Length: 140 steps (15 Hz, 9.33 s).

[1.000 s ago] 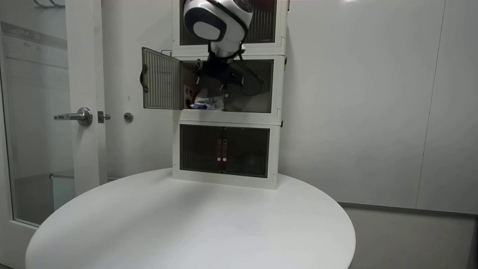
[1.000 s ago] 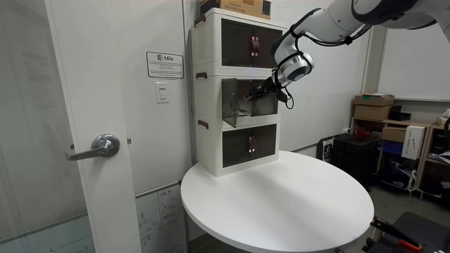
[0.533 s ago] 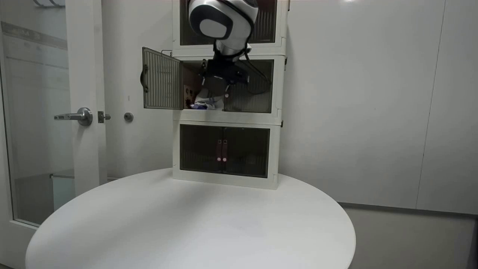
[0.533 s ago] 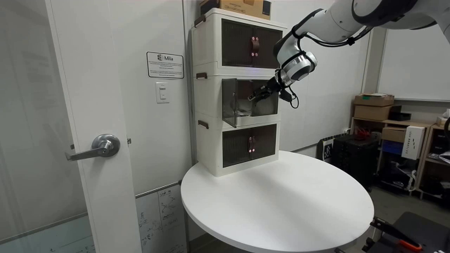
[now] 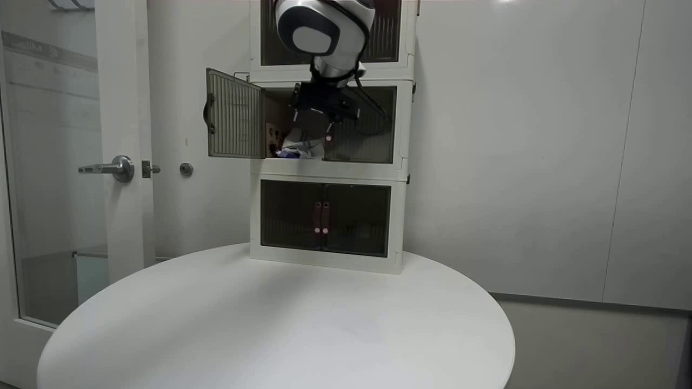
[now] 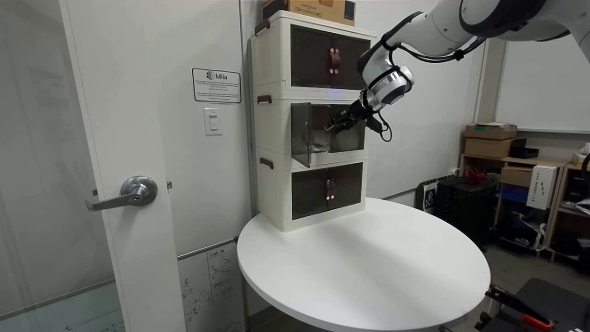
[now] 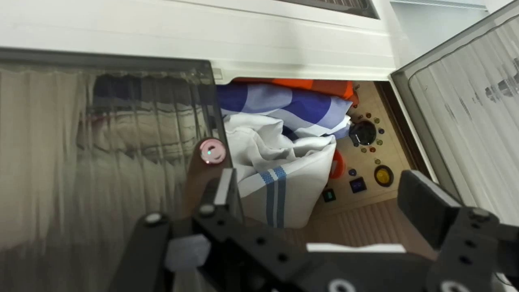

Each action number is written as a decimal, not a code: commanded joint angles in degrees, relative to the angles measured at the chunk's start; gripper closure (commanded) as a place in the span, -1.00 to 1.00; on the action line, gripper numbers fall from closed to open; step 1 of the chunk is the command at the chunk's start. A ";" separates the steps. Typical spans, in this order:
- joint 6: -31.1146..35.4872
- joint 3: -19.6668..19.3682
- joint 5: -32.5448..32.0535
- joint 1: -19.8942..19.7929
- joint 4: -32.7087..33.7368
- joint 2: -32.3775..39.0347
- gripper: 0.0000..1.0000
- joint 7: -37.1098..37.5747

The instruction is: Open the right door of the cabinet

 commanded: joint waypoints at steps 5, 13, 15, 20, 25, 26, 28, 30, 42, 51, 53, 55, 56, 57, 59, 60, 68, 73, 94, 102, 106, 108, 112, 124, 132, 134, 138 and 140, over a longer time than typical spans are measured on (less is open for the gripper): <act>-0.44 -1.13 -5.10 -1.23 5.65 2.73 -1.00 7.78; 0.11 -1.14 -8.16 -2.69 6.86 2.81 -1.00 10.97; 0.60 -1.00 -8.47 -3.60 8.14 3.80 -1.00 11.00; -0.19 -0.24 -8.83 -4.56 10.79 6.09 -1.00 11.38; -0.59 1.50 -8.43 -4.28 11.69 6.79 -1.00 10.54; -0.54 1.85 -8.26 -4.24 11.64 6.75 -1.00 10.26; -0.45 2.20 -8.23 -4.19 11.56 6.64 -1.00 10.20; -0.61 2.32 -8.17 -4.15 11.56 6.70 -1.00 10.38; -2.03 3.86 -8.68 -2.34 9.89 5.08 -1.00 11.60; -3.38 4.54 -9.97 -1.33 7.91 3.97 -1.00 12.74; -5.30 4.61 -10.43 -1.61 6.71 3.49 -1.00 13.22; -7.05 4.79 -10.17 -2.01 5.52 2.85 -1.00 13.03; -7.48 4.70 -10.07 -2.07 5.00 2.50 -1.00 12.96; -7.73 4.67 -9.87 -2.24 4.56 2.16 -1.00 12.72; -7.90 4.49 -9.57 -2.57 3.55 1.25 -1.00 12.48; -8.00 4.44 -9.40 -2.71 3.14 0.83 -1.00 12.42; -11.58 4.09 -7.87 -4.00 -3.22 -3.03 -1.00 11.43; -8.27 2.04 -8.99 -3.03 -7.47 -5.58 -1.00 12.82; -11.06 -5.02 -64.65 8.73 -4.69 -23.10 -1.00 78.80; -20.78 -4.95 -73.08 12.66 10.50 -13.76 -1.00 109.31; -20.83 -5.78 -72.58 13.08 16.19 -7.86 -1.00 117.72; -20.72 -6.04 -73.27 12.81 18.34 -5.47 -1.00 121.11; -21.29 -7.47 -73.78 12.55 22.28 -1.31 -1.00 125.91; -27.26 -10.43 -72.36 9.80 25.53 2.95 -1.00 125.90; -27.45 -10.14 -73.41 1.77 22.97 1.03 -1.00 102.76; -27.94 -10.58 -73.77 -0.29 24.25 1.69 -1.00 96.51; -27.10 -10.51 -74.20 -2.55 24.25 0.85 -1.00 86.90; -26.95 -9.55 -73.10 -2.57 22.04 -2.04 -1.00 82.34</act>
